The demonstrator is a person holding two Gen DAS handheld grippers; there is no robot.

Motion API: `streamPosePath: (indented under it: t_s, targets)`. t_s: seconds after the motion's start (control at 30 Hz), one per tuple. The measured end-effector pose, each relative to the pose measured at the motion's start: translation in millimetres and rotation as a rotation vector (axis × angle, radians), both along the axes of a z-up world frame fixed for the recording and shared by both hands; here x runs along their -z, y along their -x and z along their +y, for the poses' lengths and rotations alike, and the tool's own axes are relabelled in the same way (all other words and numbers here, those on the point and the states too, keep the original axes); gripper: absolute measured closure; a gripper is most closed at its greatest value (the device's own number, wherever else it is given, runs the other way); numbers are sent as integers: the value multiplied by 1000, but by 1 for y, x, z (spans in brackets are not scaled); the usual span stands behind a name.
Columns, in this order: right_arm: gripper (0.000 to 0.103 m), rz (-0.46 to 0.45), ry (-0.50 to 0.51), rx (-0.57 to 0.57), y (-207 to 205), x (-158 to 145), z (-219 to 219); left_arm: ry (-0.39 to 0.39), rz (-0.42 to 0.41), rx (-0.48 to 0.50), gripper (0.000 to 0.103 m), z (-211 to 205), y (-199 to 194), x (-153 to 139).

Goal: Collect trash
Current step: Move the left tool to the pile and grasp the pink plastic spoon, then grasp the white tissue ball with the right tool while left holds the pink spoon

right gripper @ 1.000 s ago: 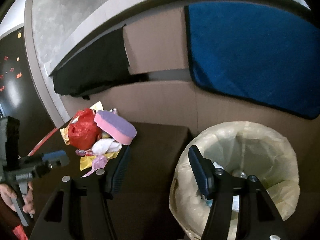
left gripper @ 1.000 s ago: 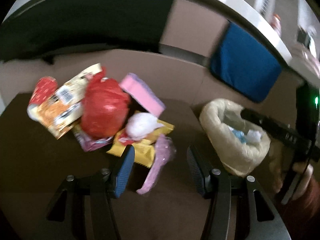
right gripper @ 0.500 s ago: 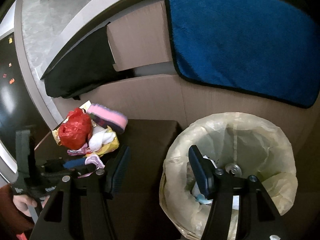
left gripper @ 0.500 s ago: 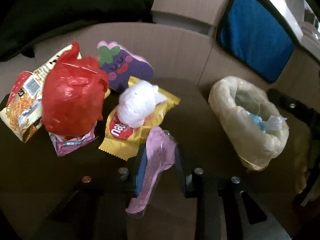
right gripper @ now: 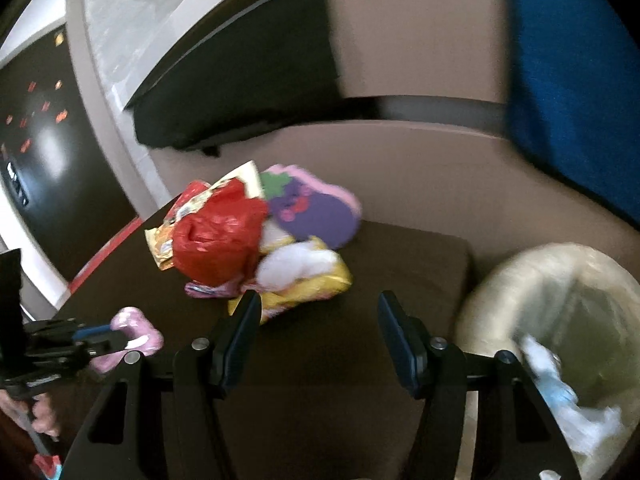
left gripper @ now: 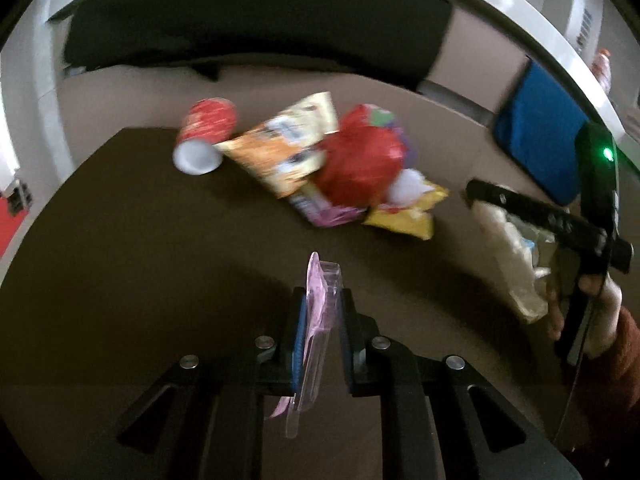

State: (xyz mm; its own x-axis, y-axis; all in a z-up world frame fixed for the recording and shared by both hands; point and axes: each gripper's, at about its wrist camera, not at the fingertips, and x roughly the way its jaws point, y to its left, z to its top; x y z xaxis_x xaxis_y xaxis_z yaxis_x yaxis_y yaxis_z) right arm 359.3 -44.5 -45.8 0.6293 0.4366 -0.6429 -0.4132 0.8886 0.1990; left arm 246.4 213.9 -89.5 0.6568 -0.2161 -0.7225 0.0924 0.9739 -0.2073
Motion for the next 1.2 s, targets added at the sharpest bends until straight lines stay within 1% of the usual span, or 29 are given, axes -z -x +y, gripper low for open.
streamPosePath:
  t_s: [0.1,0.2,0.27,0.33,0.4,0.47,0.5,0.53,0.63,0.8,0.9,1.0,1.03,1.1,1.2]
  targets:
    - [46,-12,21,-22,-13,3,29,15,14,-28,87,21,6,4]
    - [46,-50,96,-29,-28,8,54,57,19,-43,86,35,9,8]
    - [46,-39,147,-29,-41,17,66,84,13,-44,86,41,11,9]
    - [46,-20,187,-28,-50,25,75,94,8,-50,84,44,13,7]
    - [48,0,210,-36,-54,34,80,110,-4,-56,81,48,15,7]
    - [59,11,218,-39,-53,40,81,121,-13,-55,78,50,17,6]
    - [69,13,219,-44,-52,40,81,122,-10,-53,76,48,16,5]
    - [76,13,214,-52,-50,40,79,125,-6,-48,74,48,16,6]
    - [79,-20,182,-55,-38,27,71,131,-1,-30,72,46,15,7]
    - [79,-65,67,-51,-8,-8,45,111,7,-24,66,42,13,8]
    - [79,-83,13,-80,17,-23,33,92,16,-28,63,38,10,10]
    - [79,-74,24,-121,40,-22,29,50,29,-60,62,38,6,13]
    - [79,-65,37,-130,49,-19,27,50,31,-71,63,39,5,14]
    - [79,-35,60,-147,64,-8,26,72,47,-102,63,43,0,17]
    - [79,12,69,-155,76,8,23,100,77,-146,63,50,-9,22]
